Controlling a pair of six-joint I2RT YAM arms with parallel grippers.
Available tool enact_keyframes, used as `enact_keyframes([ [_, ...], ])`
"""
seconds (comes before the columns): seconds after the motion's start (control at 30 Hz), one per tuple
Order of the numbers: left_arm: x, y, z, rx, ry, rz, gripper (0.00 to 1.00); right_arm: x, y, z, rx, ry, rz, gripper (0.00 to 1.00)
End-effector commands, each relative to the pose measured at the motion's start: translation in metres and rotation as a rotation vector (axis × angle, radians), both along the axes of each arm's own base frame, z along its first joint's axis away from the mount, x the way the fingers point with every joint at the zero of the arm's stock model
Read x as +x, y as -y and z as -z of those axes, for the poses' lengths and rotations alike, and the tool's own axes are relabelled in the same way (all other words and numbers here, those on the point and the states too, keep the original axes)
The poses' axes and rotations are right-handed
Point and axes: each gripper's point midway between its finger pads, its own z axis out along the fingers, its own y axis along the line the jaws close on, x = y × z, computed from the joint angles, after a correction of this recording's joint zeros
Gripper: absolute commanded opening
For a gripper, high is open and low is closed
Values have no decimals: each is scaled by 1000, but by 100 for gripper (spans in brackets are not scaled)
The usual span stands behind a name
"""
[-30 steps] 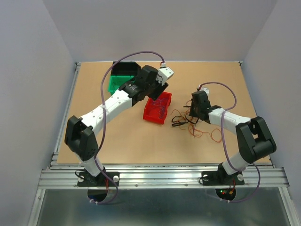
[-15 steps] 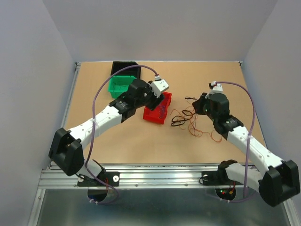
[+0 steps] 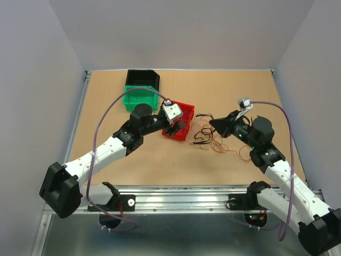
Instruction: Untangle the cables
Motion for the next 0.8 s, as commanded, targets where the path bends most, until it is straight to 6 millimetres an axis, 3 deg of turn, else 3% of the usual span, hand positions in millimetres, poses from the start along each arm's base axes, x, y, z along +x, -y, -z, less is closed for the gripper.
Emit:
enact_keyframes([
  [0.0, -11, 2, -50, -126, 166, 56, 72, -15, -16, -11, 35, 47, -131, 0],
  [0.1, -17, 2, -48, -135, 206, 73, 72, -19, -22, -9, 39, 34, -172, 0],
  [0.23, -25, 15, -46, -132, 234, 118, 72, -25, -28, -11, 54, 30, -225, 1],
  [0.37, -29, 41, -31, -91, 238, 147, 70, -32, -33, -14, 71, 34, -271, 1],
  [0.53, -30, 66, -31, -57, 278, 142, 68, -35, -36, -14, 80, 34, -300, 1],
  [0.77, -11, 84, -34, -51, 328, 80, 55, -36, -41, -11, 84, 22, -332, 1],
])
